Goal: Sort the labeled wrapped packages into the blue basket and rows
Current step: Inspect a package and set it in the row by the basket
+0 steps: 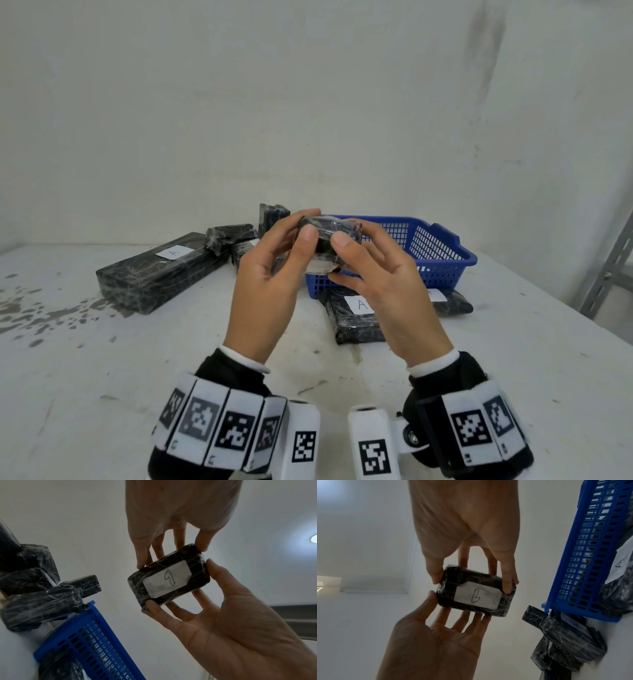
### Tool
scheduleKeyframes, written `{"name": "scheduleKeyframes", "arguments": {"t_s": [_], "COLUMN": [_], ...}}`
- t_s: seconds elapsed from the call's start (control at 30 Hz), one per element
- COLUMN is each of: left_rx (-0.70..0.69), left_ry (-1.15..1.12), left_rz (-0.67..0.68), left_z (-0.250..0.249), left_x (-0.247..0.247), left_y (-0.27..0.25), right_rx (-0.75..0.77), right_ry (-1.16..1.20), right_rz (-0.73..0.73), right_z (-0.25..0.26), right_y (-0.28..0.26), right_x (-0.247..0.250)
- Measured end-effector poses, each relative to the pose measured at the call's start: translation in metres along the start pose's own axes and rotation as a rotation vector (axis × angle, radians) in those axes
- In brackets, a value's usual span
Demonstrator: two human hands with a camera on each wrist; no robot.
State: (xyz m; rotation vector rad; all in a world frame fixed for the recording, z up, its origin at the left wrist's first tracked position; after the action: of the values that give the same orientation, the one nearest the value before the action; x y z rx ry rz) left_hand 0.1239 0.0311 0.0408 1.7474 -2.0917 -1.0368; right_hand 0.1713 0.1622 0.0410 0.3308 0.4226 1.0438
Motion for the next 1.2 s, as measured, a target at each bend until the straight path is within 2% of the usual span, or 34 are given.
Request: {"name": "scheduleKeyframes", "arguments": {"t_s": [0.37, 0.53, 0.63, 0.93, 1.2], "left_rx": [0.014, 0.219, 0.273, 0.265, 0.229], "left_ry": [0.055, 0.002, -0.073, 0.013, 0.094], "left_rz": [-0.002, 0.007, -0.046, -0.119, -0.079], "left_z": [0.000, -0.002, 0.000, 0.007, 0.008], "left_x": [0.002, 0.001, 0.004, 0.006, 0.005], "left_y": [0.001, 0.002, 0.004, 0.004, 0.004], "right_rx": [0.072, 0.161, 0.154, 0.022, 0.006], "right_ry": [-0.015, -0.056, -0.050, -0.071, -0.049], "right_rz": [-0.003, 0.012, 0.024, 0.000, -0.022], "right_z": [-0.002, -0.004, -0.001, -0.006, -0.005], "right_y": [0.001, 0.000, -0.002, 0.004, 0.003], "right_x": [0.001, 0.002, 0.001, 0.007, 0.004]}}
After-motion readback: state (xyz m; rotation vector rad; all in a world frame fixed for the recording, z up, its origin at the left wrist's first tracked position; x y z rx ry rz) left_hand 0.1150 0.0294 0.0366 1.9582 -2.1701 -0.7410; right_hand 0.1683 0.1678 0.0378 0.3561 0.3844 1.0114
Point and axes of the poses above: each hand's wrist, its own y-axis towards the middle knuckle, its own x-axis out of the back of the hand, z = x × y, the point moved 1 cm from there along y, towards the middle knuckle, and after that the axes turned 12 degrees about -z, right-handed, at the moved point
